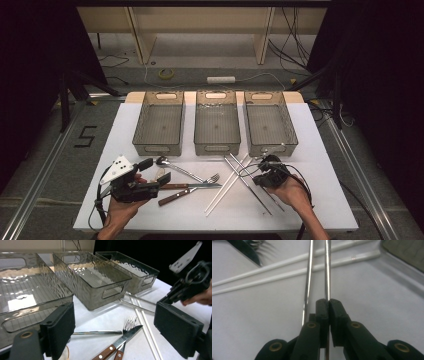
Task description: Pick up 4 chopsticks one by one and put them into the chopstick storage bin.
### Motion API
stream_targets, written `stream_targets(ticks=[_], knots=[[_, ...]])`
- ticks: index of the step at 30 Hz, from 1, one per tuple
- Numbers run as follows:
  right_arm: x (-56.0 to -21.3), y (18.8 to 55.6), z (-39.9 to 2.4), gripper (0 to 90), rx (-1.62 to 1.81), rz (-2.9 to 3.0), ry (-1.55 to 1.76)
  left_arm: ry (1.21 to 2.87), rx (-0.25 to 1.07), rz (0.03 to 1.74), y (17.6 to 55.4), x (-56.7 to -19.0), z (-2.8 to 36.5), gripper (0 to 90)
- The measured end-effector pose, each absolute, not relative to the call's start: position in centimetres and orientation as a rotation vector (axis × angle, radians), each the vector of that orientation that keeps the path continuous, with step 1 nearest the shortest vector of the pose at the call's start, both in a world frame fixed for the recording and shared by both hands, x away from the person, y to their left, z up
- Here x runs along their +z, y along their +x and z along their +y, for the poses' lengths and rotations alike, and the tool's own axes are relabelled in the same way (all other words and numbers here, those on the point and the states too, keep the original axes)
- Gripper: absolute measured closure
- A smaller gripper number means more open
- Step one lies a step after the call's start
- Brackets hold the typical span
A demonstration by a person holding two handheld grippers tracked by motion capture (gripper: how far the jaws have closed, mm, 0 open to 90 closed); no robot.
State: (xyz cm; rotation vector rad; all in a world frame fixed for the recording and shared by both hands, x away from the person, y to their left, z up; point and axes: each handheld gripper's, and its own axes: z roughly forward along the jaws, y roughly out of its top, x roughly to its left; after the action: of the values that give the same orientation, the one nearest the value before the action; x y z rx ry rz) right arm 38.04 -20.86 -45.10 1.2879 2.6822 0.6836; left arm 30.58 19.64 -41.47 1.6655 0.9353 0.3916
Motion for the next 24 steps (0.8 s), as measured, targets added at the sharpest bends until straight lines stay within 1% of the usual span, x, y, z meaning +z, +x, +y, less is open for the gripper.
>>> stream_targets(ticks=[6, 10, 15, 20, 24], knots=[[-42.9, 37.2, -20.1, 86.5, 0.753, 2.733, 1.156, 1.760, 0.330, 0.918, 31.5, -41.4, 18.4, 16.7], [-41.8, 36.3, -18.1, 86.5, 0.754, 2.802, 0.982, 1.834, 0.302, 0.877, 32.4, -41.2, 16.8, 17.6], [-41.2, 35.7, -16.5, 86.5, 0.756, 2.853, 0.861, 1.934, 0.295, 0.816, 33.2, -41.3, 15.0, 18.3], [-40.9, 35.0, -14.9, 86.5, 0.759, 2.913, 0.738, 2.005, 0.265, 0.773, 33.6, -41.6, 14.3, 20.4], [-40.7, 34.6, -14.1, 86.5, 0.754, 2.937, 0.675, 2.064, 0.268, 0.733, 33.5, -41.9, 13.7, 20.6]])
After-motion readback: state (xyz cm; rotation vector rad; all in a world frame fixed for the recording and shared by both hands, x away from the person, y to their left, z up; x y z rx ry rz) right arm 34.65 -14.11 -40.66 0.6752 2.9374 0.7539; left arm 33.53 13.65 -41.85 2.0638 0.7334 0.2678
